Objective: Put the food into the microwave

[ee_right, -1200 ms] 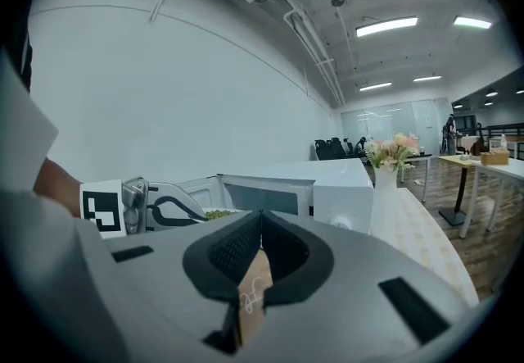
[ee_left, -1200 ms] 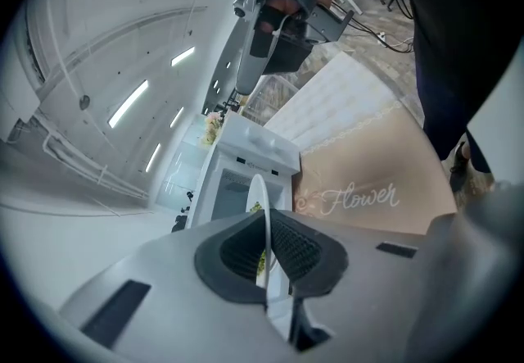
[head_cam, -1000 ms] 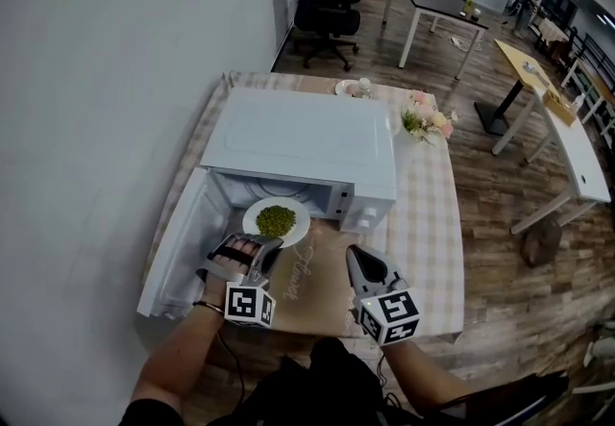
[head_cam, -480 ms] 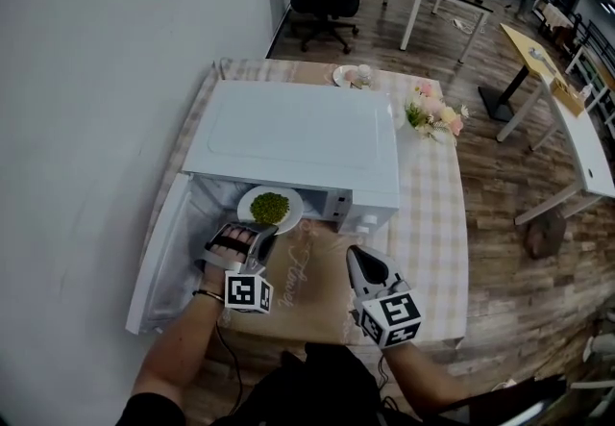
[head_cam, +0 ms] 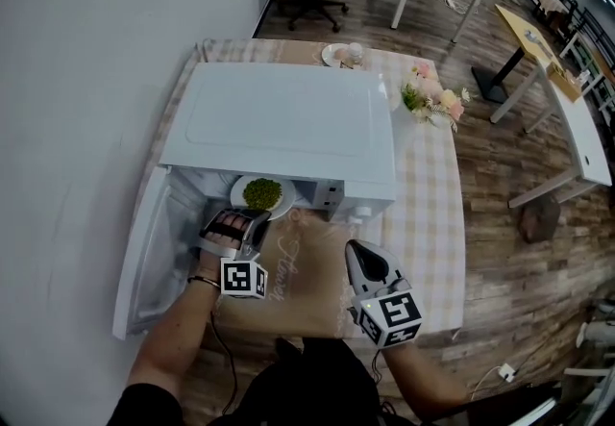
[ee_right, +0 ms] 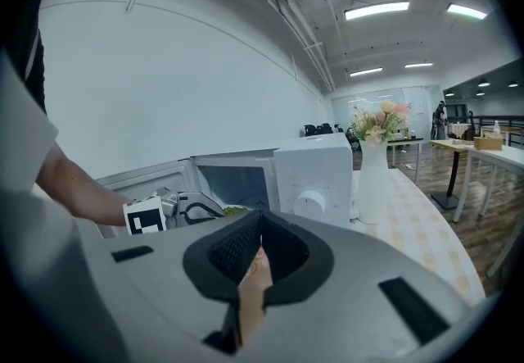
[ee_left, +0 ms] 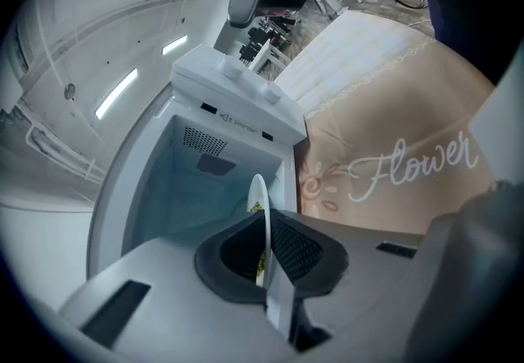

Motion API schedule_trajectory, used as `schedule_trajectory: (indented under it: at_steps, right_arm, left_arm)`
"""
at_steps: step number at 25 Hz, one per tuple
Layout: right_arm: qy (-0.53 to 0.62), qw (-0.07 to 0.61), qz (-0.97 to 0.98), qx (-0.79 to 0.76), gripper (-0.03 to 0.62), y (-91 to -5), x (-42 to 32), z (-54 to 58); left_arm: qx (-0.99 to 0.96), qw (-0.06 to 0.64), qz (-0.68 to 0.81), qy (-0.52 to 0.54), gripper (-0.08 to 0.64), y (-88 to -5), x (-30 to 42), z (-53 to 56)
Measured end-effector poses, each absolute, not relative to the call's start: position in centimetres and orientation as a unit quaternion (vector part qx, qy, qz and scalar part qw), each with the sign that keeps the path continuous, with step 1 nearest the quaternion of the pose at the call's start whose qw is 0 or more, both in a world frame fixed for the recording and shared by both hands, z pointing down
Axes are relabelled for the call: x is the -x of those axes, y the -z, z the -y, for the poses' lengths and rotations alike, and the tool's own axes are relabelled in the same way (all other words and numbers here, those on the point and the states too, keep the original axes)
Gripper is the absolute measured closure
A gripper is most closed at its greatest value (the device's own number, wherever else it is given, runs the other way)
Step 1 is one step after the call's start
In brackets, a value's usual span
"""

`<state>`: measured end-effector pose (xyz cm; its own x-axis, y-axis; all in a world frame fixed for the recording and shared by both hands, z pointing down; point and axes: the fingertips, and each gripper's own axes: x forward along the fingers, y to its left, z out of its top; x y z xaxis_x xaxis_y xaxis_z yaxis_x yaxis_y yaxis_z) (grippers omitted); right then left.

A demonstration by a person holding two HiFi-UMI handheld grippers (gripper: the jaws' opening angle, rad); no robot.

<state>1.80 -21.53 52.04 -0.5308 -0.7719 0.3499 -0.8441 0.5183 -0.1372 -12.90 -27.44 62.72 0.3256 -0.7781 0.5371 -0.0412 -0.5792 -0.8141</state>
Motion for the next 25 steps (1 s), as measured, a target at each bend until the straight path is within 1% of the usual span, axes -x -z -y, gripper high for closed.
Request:
schedule_trajectory:
  at_steps: [6,11,19,25]
  right_arm:
    - [-0.164,0.133,0.852,-0.479,0.583,-53.6,-2.8,20.6]
    - [-0.170,0.138,0.847,-0.484,0.583,-54.1,-2.9,20.7]
    - [-0.173,0.146,0.845,-0.484,0.583,-54.6,-2.5,20.4]
    - [-0.171,0.145,0.847,-0.483,0.583,-54.2,-1.9,20.4]
  left_arm:
    - [0.727,0.359,-0.279,0.514,0.540,-64.1,13.1,28.3]
    - [0.725,0.369,-0.280,0.510,0.540,-64.7,13.6,29.8]
    - [0.729,0.368,-0.266,0.511,0.525,-66.4,14.1,31.0]
    - [0.740,0.352,-0.249,0.516,0.506,-67.4,14.3,31.3]
